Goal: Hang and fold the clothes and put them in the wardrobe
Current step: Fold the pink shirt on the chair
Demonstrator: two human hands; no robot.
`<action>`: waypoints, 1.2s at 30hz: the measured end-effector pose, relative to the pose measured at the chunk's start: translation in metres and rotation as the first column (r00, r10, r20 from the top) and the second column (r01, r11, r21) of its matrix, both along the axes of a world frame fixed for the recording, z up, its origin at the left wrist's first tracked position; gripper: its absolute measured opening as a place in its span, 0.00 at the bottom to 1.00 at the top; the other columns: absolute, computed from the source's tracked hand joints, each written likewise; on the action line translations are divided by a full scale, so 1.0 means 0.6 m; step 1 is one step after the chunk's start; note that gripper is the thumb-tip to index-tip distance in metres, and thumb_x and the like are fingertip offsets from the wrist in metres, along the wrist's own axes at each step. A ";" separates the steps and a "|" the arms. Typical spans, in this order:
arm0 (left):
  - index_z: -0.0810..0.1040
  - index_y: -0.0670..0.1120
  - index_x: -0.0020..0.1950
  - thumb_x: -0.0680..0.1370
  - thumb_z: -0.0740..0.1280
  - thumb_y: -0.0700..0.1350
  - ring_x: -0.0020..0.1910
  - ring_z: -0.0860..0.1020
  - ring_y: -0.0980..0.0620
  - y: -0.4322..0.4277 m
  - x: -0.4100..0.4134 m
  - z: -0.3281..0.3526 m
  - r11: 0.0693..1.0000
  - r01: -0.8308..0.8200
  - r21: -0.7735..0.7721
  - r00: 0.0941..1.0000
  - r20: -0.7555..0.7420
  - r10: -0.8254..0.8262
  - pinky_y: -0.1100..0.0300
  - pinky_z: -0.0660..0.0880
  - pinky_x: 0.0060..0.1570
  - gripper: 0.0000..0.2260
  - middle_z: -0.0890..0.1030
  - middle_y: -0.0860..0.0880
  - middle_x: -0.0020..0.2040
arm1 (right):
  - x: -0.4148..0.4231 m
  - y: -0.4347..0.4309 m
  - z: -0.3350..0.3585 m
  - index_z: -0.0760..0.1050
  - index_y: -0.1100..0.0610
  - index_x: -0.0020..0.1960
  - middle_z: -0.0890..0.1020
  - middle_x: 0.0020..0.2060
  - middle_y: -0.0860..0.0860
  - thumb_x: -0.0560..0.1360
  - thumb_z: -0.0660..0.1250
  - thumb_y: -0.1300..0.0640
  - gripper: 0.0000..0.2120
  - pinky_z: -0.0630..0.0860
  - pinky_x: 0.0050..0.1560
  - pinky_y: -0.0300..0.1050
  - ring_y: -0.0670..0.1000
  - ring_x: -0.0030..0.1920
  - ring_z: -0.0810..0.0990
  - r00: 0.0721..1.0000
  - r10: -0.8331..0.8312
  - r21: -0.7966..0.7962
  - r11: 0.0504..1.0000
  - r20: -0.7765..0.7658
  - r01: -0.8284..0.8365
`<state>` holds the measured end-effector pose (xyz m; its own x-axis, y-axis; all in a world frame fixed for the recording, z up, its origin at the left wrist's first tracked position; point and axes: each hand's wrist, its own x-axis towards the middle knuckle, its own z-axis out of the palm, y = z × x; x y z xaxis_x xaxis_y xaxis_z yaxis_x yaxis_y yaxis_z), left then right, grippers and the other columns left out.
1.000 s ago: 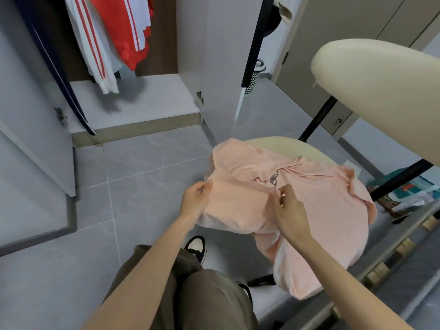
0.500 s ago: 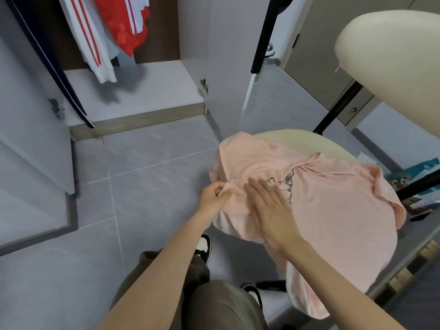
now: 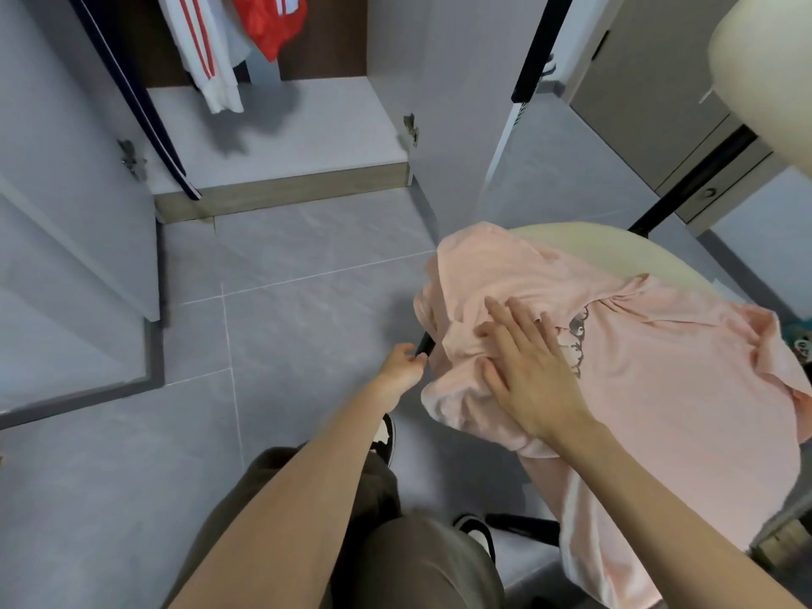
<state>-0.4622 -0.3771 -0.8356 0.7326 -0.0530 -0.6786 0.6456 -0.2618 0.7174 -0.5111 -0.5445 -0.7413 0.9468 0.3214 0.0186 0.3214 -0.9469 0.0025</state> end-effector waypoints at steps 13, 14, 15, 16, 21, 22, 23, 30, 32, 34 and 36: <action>0.59 0.53 0.77 0.76 0.47 0.71 0.75 0.60 0.41 -0.009 0.053 -0.110 0.915 -0.280 -0.292 0.893 -0.429 0.136 0.40 0.56 0.73 0.35 0.64 0.43 0.75 | 0.023 0.008 -0.014 0.75 0.54 0.52 0.75 0.61 0.51 0.68 0.61 0.51 0.14 0.64 0.60 0.50 0.57 0.55 0.69 0.990 -0.087 0.229 0.972 0.109 0.060; 0.60 0.55 0.77 0.75 0.45 0.73 0.75 0.61 0.41 -0.012 0.055 -0.116 0.901 -0.300 -0.312 0.886 -0.441 0.142 0.38 0.55 0.73 0.36 0.66 0.43 0.74 | 0.024 0.008 -0.016 0.75 0.54 0.52 0.75 0.61 0.51 0.68 0.62 0.51 0.14 0.64 0.59 0.50 0.56 0.55 0.69 0.989 -0.093 0.229 0.971 0.112 0.065; 0.60 0.56 0.76 0.73 0.43 0.75 0.74 0.63 0.41 -0.015 0.055 -0.123 0.890 -0.310 -0.334 0.882 -0.450 0.138 0.37 0.54 0.73 0.38 0.68 0.42 0.73 | 0.024 0.007 -0.018 0.75 0.54 0.52 0.75 0.61 0.50 0.68 0.63 0.52 0.14 0.64 0.59 0.50 0.56 0.55 0.68 0.989 -0.096 0.228 0.971 0.114 0.068; 0.60 0.56 0.76 0.71 0.41 0.76 0.73 0.65 0.41 -0.016 0.055 -0.130 0.880 -0.313 -0.356 0.883 -0.452 0.131 0.36 0.53 0.73 0.40 0.71 0.42 0.72 | 0.025 0.006 -0.019 0.75 0.54 0.52 0.75 0.61 0.50 0.68 0.65 0.52 0.13 0.64 0.59 0.50 0.56 0.54 0.68 0.988 -0.097 0.228 0.971 0.118 0.068; 0.67 0.50 0.74 0.69 0.39 0.78 0.67 0.73 0.46 -0.019 0.042 -0.142 0.821 -0.303 -0.484 0.898 -0.433 0.077 0.45 0.58 0.74 0.46 0.77 0.45 0.66 | 0.027 0.003 -0.027 0.75 0.53 0.52 0.74 0.61 0.50 0.68 0.64 0.51 0.14 0.64 0.58 0.50 0.55 0.54 0.67 0.983 -0.088 0.225 0.973 0.158 0.051; 0.69 0.48 0.73 0.69 0.39 0.78 0.68 0.72 0.47 -0.016 0.040 -0.138 0.807 -0.301 -0.508 0.900 -0.431 0.064 0.48 0.59 0.74 0.47 0.77 0.45 0.66 | 0.027 0.003 -0.029 0.75 0.52 0.52 0.74 0.61 0.49 0.68 0.64 0.50 0.14 0.64 0.58 0.50 0.55 0.54 0.68 0.982 -0.086 0.229 0.972 0.165 0.046; 0.69 0.47 0.73 0.70 0.40 0.77 0.68 0.73 0.48 -0.011 0.037 -0.134 0.789 -0.309 -0.531 0.899 -0.433 0.061 0.52 0.62 0.72 0.47 0.77 0.44 0.66 | 0.028 0.002 -0.030 0.75 0.52 0.52 0.74 0.61 0.49 0.68 0.63 0.50 0.14 0.64 0.58 0.50 0.55 0.54 0.68 0.982 -0.083 0.232 0.972 0.172 0.042; 0.72 0.44 0.70 0.77 0.55 0.68 0.64 0.76 0.46 0.056 0.010 -0.070 0.791 -0.273 -0.548 0.937 -0.337 0.091 0.49 0.69 0.69 0.33 0.78 0.43 0.65 | 0.025 0.005 -0.026 0.74 0.52 0.52 0.75 0.61 0.49 0.67 0.62 0.50 0.14 0.63 0.59 0.48 0.56 0.55 0.69 0.980 -0.082 0.233 0.972 0.180 0.039; 0.72 0.42 0.68 0.78 0.64 0.58 0.62 0.78 0.45 0.080 0.012 -0.045 0.803 -0.252 -0.540 0.948 -0.304 0.093 0.49 0.72 0.66 0.26 0.80 0.42 0.62 | 0.023 0.006 -0.021 0.75 0.52 0.52 0.75 0.62 0.48 0.67 0.63 0.50 0.14 0.63 0.59 0.48 0.56 0.55 0.70 0.982 -0.080 0.250 0.968 0.170 0.036; 0.75 0.41 0.65 0.77 0.69 0.50 0.56 0.81 0.47 0.099 0.013 -0.012 0.799 -0.268 -0.539 0.952 -0.276 0.133 0.52 0.77 0.56 0.20 0.83 0.43 0.57 | 0.020 0.006 -0.015 0.76 0.53 0.52 0.76 0.64 0.48 0.68 0.62 0.50 0.15 0.64 0.60 0.49 0.55 0.56 0.70 0.988 -0.077 0.280 0.959 0.137 0.036; 0.78 0.41 0.60 0.76 0.70 0.46 0.49 0.83 0.49 0.113 0.012 0.030 0.811 -0.246 -0.530 0.964 -0.221 0.149 0.55 0.80 0.46 0.15 0.84 0.44 0.52 | 0.017 0.005 -0.007 0.77 0.54 0.53 0.75 0.66 0.48 0.69 0.62 0.51 0.15 0.67 0.64 0.54 0.54 0.58 0.69 0.994 -0.065 0.304 0.952 0.091 0.035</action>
